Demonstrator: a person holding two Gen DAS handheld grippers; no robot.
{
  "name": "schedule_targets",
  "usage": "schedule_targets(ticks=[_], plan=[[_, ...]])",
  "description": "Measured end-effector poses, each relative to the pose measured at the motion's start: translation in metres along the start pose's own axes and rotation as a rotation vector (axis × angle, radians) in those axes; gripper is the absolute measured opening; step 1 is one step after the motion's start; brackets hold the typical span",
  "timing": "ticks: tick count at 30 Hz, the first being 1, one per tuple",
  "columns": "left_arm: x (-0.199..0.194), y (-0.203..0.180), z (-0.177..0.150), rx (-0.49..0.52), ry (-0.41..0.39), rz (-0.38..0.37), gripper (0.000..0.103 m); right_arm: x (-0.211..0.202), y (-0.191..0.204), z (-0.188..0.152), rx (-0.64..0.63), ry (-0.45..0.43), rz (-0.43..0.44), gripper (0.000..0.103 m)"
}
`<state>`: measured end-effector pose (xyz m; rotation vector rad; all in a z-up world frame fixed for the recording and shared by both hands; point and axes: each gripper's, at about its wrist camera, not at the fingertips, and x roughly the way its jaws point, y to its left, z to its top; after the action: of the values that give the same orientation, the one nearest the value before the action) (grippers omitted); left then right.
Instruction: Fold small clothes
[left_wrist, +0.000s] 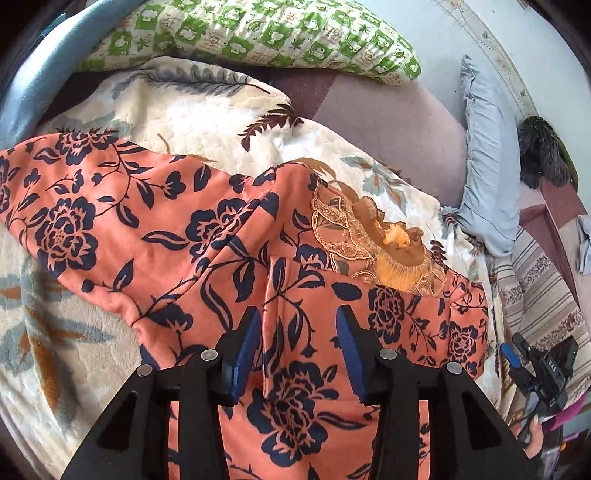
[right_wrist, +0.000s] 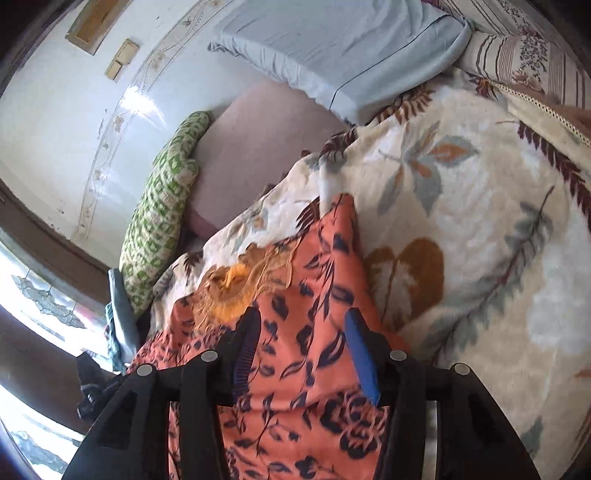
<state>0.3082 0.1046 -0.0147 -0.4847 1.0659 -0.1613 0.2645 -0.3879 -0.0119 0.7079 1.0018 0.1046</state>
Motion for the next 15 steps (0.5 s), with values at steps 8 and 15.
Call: schedule_targets(ticks=[8,15], plan=[[0.06,-0.06,0.003,0.166,-0.001,0.158,0.041,0.082,-0.016,0.021,-0.062,0.032,-0.29,0.023],[0.09,-0.071,0.0,0.245,0.032,0.275,0.036,0.056,-0.022,0.02,-0.039,0.004,-0.203,0.031]])
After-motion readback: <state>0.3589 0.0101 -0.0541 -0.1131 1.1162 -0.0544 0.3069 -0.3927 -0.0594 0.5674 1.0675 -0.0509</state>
